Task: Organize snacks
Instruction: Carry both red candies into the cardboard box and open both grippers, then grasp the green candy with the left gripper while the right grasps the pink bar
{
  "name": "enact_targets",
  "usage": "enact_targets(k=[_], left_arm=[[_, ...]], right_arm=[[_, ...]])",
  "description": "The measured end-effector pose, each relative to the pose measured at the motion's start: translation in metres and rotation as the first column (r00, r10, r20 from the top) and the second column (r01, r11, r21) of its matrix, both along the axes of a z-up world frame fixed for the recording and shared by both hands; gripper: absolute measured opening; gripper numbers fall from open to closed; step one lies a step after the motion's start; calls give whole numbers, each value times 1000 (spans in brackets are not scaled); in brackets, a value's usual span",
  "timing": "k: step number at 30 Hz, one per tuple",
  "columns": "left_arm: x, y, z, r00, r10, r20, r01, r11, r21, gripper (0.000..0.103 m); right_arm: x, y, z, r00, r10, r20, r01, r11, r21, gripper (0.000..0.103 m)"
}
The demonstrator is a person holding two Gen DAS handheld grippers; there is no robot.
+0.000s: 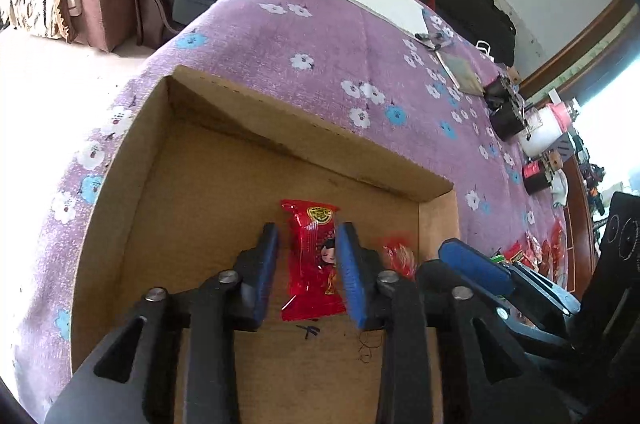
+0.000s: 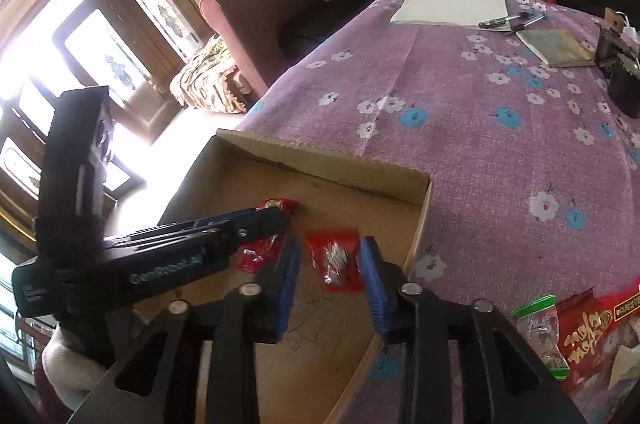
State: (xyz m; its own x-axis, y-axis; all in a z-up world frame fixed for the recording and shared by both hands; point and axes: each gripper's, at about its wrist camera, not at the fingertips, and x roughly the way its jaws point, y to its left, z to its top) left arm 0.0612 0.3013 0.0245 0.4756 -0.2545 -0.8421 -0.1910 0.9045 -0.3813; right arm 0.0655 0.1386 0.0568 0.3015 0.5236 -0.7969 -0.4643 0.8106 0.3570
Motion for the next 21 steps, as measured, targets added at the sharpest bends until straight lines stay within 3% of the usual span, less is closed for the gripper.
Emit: enact_targets(k=[2, 11, 13, 16, 21], left_arm=[[-4, 3, 3, 1000, 20, 9, -20, 1000, -1, 43], [-43, -12, 50, 990, 40, 133, -43, 999, 17, 43], [-52, -26, 59, 988, 19, 152, -24, 999, 30, 43], [-61, -51, 64, 986, -34, 164, 29, 999, 31, 57], [-68, -108, 66, 976, -147, 160, 142, 989, 43, 57]], right_arm=[[-1, -4, 3, 1000, -14, 5, 14, 1000, 5, 46], [-30, -71, 51, 991, -83, 106, 76, 995, 68, 47], [-33, -91, 54, 989, -108, 101, 100, 992, 80, 47], [-43, -139, 55, 978, -181, 102, 174, 982, 76, 47], [-66, -215, 47, 953, -288, 89, 283, 957, 67, 47]])
